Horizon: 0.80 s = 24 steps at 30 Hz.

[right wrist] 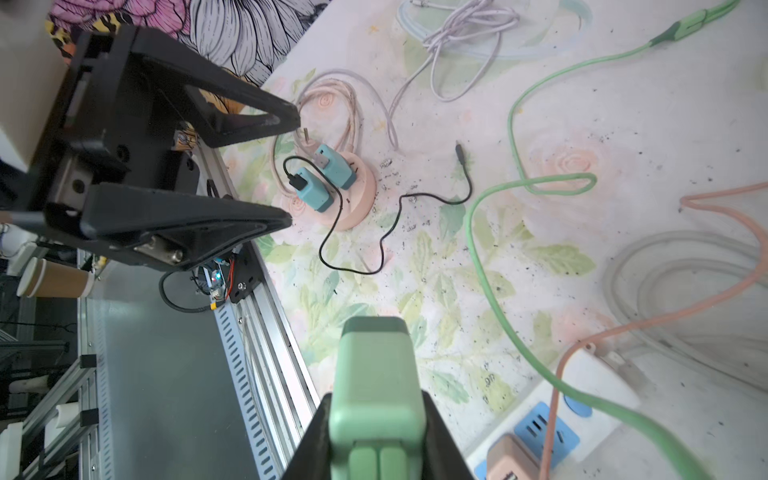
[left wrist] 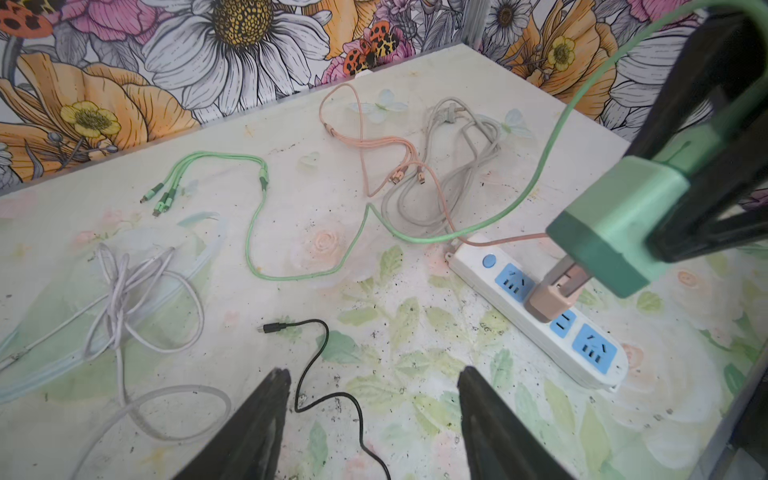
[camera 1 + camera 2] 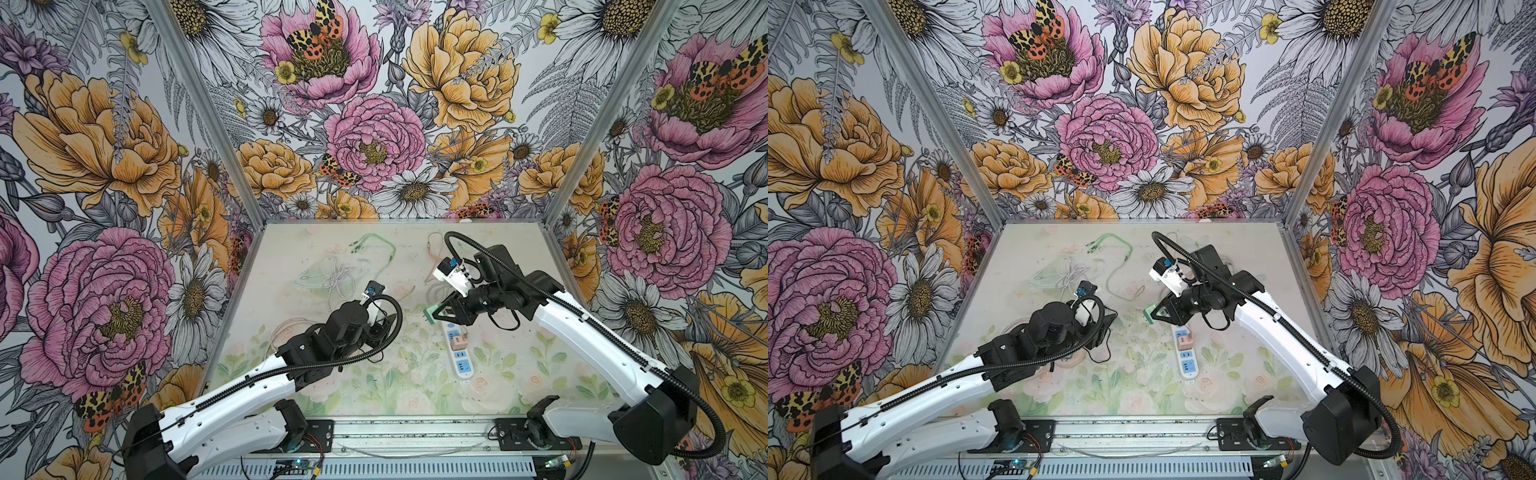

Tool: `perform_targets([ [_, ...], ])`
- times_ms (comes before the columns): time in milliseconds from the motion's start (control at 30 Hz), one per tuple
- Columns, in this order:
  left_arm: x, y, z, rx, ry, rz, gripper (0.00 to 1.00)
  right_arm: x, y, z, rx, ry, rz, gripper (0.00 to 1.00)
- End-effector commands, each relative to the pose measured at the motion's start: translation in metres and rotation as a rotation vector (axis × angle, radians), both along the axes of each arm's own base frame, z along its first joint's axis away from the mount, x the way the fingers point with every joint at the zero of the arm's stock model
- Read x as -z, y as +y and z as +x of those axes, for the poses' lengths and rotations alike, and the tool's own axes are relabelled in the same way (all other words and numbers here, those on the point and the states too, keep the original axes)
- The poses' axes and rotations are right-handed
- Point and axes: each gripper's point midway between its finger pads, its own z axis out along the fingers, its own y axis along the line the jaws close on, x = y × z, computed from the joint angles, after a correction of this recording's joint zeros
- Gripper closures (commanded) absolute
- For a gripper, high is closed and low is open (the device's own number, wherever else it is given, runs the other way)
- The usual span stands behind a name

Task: Insert the plug
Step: 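Open the left gripper and draw it back while the right gripper holds the charger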

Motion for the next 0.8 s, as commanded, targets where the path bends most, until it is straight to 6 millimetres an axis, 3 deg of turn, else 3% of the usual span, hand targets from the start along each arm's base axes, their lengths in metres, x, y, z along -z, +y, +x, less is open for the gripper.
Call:
perform_targets([
  [0, 0.011, -0.023, -0.005, 0.057, 0.097, -0.106, 0.34, -0.007, -0.009, -0.015, -0.057, -0.112, -0.089, 1.00],
  [133, 0.023, -0.057, -0.015, 0.174, 0.191, -0.190, 0.36, 0.001, -0.003, -0.035, -0.179, -0.180, -0.178, 1.00],
  [233, 0.036, -0.064, -0.013, 0.165, 0.249, -0.190, 0.37, 0.006, -0.003, -0.042, -0.225, -0.205, -0.225, 1.00],
  [567, 0.086, -0.055, -0.012, 0.085, 0.384, -0.172, 0.38, 0.019, -0.015, -0.057, -0.341, -0.245, -0.299, 1.00],
  [767, 0.086, -0.031, -0.007, 0.035, 0.402, -0.260, 0.38, 0.065, -0.042, -0.061, -0.400, -0.247, -0.451, 1.00],
])
